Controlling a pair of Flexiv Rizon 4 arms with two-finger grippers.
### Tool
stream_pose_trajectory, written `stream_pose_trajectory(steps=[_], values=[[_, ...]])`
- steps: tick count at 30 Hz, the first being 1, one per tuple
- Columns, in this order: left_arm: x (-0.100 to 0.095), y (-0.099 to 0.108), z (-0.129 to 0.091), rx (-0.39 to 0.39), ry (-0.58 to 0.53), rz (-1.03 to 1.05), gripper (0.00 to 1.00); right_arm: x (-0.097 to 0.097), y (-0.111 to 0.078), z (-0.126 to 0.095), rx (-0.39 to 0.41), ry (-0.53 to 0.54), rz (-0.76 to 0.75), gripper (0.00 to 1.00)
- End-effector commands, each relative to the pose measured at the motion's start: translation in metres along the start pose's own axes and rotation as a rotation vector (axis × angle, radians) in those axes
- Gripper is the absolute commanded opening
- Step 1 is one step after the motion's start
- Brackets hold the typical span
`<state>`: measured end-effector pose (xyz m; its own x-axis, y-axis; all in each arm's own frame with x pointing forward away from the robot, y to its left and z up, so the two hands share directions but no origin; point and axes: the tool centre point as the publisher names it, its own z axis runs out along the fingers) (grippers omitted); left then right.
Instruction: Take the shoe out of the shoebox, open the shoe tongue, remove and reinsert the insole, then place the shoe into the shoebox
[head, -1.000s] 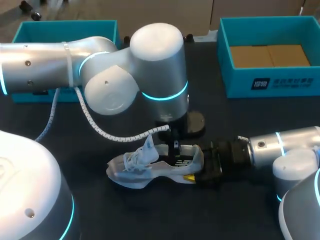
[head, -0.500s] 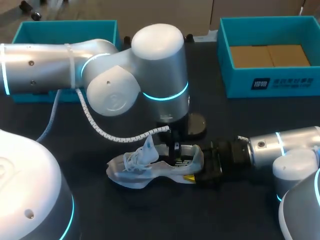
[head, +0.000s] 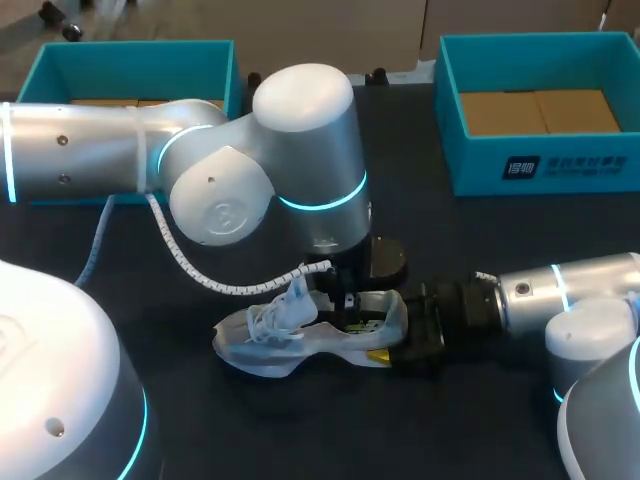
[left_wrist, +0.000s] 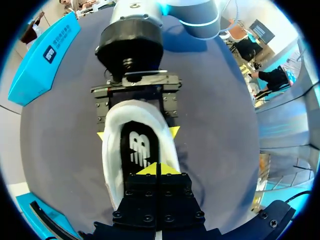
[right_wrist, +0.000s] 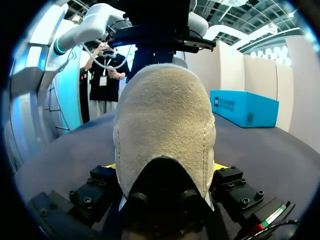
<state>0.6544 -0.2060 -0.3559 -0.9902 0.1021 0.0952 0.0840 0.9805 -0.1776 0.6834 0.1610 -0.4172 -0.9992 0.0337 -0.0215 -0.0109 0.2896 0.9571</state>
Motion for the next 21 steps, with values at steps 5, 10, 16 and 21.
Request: stream_pose_trajectory(steps=[5, 10, 16, 21], values=[[0.0027, 0.0148, 0.0038, 0.011, 0.025, 0.015, 0.0, 0.0005, 0.0008, -0.0003, 0.002, -0.001, -0.001, 0.0], [0.004, 0.017, 0.0029, 0.005, 0.038, 0.019, 0.0, 0.0005, 0.0008, -0.0003, 0.002, -0.001, -0.001, 0.0], [0.004, 0.017, 0.0029, 0.005, 0.038, 0.019, 0.0, 0.0005, 0.0008, -0.0003, 0.002, -0.001, -0.001, 0.0], [0.004, 0.017, 0.0029, 0.005, 0.038, 0.019, 0.0, 0.0005, 0.0008, -0.0003, 0.002, -0.001, -0.001, 0.0]])
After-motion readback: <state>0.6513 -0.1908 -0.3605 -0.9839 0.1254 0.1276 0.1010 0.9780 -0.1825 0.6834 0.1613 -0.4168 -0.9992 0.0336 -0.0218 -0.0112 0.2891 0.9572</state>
